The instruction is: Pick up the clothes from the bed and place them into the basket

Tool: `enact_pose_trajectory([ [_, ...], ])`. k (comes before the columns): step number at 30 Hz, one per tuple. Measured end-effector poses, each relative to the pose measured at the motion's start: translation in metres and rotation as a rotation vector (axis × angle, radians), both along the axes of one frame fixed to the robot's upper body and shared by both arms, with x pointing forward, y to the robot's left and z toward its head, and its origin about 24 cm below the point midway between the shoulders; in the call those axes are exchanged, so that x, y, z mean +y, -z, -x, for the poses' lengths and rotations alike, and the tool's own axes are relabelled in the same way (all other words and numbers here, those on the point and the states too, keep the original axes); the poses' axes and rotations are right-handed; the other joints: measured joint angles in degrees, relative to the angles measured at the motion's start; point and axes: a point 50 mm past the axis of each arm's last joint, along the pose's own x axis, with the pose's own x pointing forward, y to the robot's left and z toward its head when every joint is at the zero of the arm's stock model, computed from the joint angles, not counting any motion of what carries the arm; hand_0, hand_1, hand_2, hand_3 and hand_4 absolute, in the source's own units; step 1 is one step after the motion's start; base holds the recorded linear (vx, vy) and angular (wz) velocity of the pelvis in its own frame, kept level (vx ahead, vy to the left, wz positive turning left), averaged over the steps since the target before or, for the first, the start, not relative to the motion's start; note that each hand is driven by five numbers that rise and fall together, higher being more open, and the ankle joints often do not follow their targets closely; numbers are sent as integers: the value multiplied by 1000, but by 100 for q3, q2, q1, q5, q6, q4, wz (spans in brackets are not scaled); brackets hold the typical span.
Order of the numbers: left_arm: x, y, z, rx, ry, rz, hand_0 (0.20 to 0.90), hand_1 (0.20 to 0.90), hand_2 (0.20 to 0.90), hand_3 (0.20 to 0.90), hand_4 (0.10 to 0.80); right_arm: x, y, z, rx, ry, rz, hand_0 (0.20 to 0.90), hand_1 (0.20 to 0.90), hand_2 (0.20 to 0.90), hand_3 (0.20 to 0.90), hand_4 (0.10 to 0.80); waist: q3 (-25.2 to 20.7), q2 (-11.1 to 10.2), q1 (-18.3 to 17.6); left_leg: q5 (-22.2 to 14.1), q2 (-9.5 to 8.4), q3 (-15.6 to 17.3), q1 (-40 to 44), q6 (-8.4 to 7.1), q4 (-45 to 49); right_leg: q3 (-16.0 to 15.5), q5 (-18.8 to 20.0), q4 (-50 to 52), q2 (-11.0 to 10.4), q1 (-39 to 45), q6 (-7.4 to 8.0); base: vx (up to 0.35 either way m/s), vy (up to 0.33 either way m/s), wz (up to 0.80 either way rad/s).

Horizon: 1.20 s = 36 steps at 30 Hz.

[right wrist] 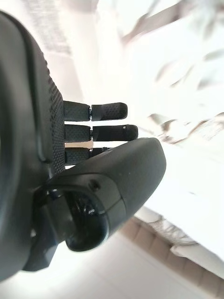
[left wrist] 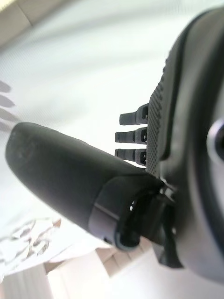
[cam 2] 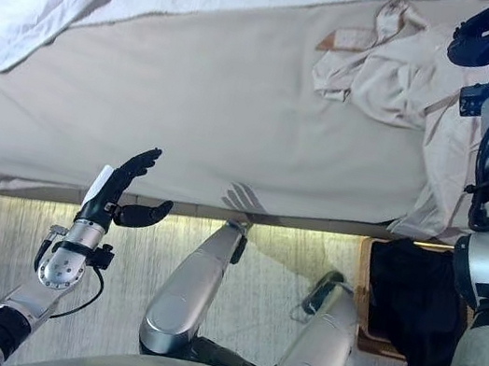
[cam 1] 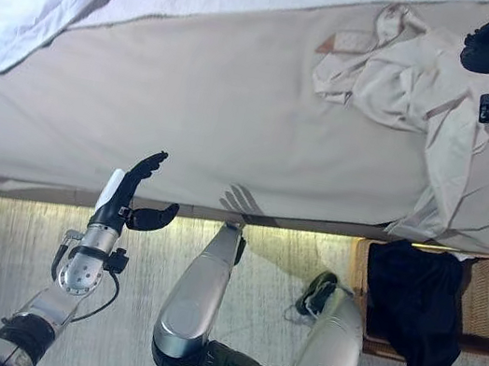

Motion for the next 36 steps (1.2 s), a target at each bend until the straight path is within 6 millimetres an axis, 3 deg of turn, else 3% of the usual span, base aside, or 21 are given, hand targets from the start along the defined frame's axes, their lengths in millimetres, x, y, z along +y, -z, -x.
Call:
enact_pose_trajectory([
  [3, 1, -11, -14, -33, -6, -14, 900, 900, 900, 900, 800, -12, -8, 8, -34, 5, -31, 300, 300, 300, 200, 100, -2, -148, -52, -3, -2, 117, 436, 55, -297, 71, 214, -477, 37, 414, 148, 191, 151, -19],
  [5, 4, -7, -15, 0, -25, -27, 900, 900, 900, 900, 800, -18, 5, 10, 4, -27, -76, 300, 300, 300, 200, 100, -47, -262, -121, -14, 21, 207, 1024, 86, -666, 75, 377, -990, 106, 1022, 310, 193, 64, -23],
  [8, 13, -3, -11, 33, -61, -41, 900, 900, 900, 900, 800, -30, 24, 15, 50, -24, -109, 300, 300, 300, 200, 100, -536, -684, -256, 30, 44, 354, 1268, 90, -1042, 85, 509, -1448, 148, 1252, 461, 52, -21, -19],
  [9, 15, -1, -11, 47, -68, -46, 900, 900, 900, 900, 800, -35, 26, 18, 50, -14, -120, 436, 436, 436, 359, 259, -662, -790, -336, 58, 66, 373, 1284, 86, -1122, 90, 633, -1588, 184, 1279, 497, -50, -37, -12],
  [10, 15, -1, -13, 53, -68, -49, 900, 900, 900, 900, 800, -38, 25, 20, 46, -4, -116, 804, 804, 804, 787, 687, -709, -850, -409, 78, 107, 404, 1302, 68, -1154, 90, 744, -1693, 232, 1328, 510, -87, -33, -9],
  [11, 15, 0, -15, 64, -65, -53, 900, 900, 900, 900, 800, -43, 22, 23, 41, 12, -109, 900, 900, 900, 900, 800, -719, -867, -461, 79, 124, 411, 1302, 67, -1158, 75, 770, -1759, 252, 1361, 496, -87, -28, -8],
  [13, 13, -2, -23, 58, -64, -52, 900, 900, 900, 900, 800, -46, 20, 26, 36, 27, -104, 900, 900, 900, 900, 800, -719, -869, -552, 80, 137, 428, 1301, 65, -1158, 79, 774, -1761, 260, 1349, 490, -90, -39, -3],
  [17, 13, -2, -25, 63, -66, -56, 900, 900, 900, 900, 800, -47, 39, 24, 133, 40, -75, 900, 900, 900, 900, 800, -739, -816, -602, 54, 206, 473, 1267, 35, -1121, 96, 753, -1795, 306, 1314, 460, -71, -69, -7],
  [21, 9, 6, -19, 88, -62, -42, 900, 900, 900, 900, 800, -51, 46, 25, 171, 88, -71, 900, 900, 900, 900, 800, -799, -540, -559, 114, 206, 424, 832, -48, -997, 80, 754, -1681, 305, 945, 464, -92, -63, 5],
  [25, -2, 13, -16, 108, -41, -17, 900, 900, 900, 900, 800, -53, 54, 25, 221, 147, -23, 900, 900, 900, 900, 800, -693, -228, -425, 164, 119, 332, 539, -34, -878, 49, 744, -1415, 213, 640, 471, -43, -22, 14],
  [29, -6, 14, -13, 101, -25, -12, 900, 900, 900, 900, 800, -45, 35, 19, 155, 195, 27, 900, 900, 900, 900, 800, -281, 56, -247, 233, 57, 193, 57, -76, -611, 32, 607, -885, 129, 108, 474, -16, -27, 15],
  [33, -5, 14, -9, 91, -25, -12, 900, 900, 900, 900, 800, -30, 29, 10, 126, 199, 62, 900, 900, 900, 900, 800, -54, 75, -96, 199, -67, 62, -459, -92, -267, -5, 271, -182, -51, -464, 387, 53, -21, 24],
  [36, -12, 7, -8, 53, 1, 5, 900, 900, 900, 900, 800, -17, 9, 5, 76, 173, 54, 900, 900, 900, 900, 800, 17, 73, 32, 201, -132, 12, -961, -94, -3, 34, 148, 329, -170, -1062, 311, -13, -19, 17],
])
